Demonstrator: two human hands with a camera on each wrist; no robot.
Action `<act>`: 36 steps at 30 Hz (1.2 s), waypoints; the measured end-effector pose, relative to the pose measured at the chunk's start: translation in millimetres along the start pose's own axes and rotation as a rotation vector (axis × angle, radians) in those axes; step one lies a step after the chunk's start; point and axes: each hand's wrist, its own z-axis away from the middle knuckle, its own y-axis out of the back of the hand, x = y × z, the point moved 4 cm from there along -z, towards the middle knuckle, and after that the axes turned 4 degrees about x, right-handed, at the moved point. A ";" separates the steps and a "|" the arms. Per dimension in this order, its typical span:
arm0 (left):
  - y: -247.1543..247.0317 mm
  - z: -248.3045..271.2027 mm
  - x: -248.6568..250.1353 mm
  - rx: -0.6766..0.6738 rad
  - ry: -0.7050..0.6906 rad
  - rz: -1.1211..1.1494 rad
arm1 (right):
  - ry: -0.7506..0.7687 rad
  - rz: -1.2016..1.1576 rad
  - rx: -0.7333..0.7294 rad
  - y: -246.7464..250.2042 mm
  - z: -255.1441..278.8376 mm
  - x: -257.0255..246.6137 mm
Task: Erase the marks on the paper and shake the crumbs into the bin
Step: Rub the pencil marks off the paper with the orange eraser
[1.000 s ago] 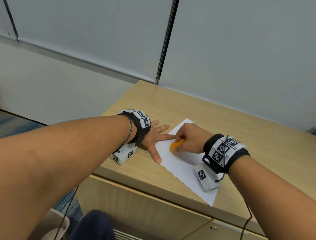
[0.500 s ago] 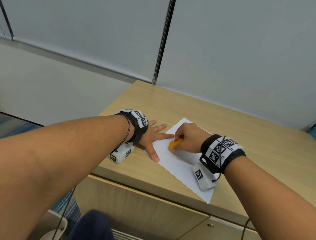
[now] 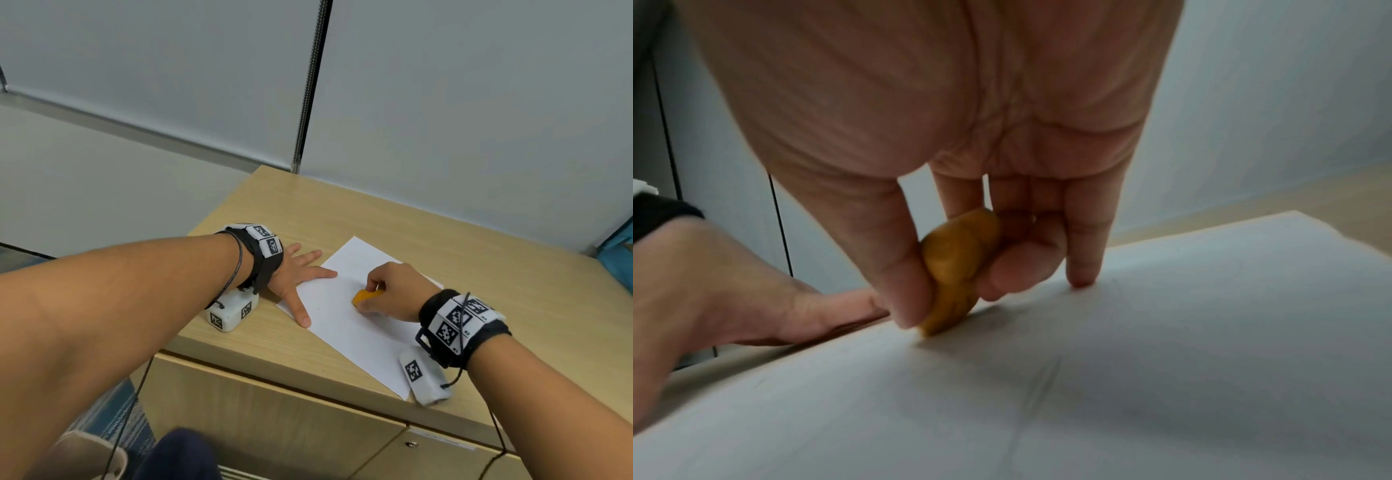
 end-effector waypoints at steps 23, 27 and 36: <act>2.4 -13.4 29.5 -0.036 -0.129 -0.130 | 0.227 0.206 -0.050 0.1 -4.4 -28.7; 1.4 -13.2 28.5 -0.017 -0.134 -0.103 | 0.270 0.155 -0.174 -1.1 2.5 -33.5; 1.2 -13.9 28.2 -0.019 -0.125 -0.118 | 0.271 0.203 -0.085 1.2 -2.5 -28.4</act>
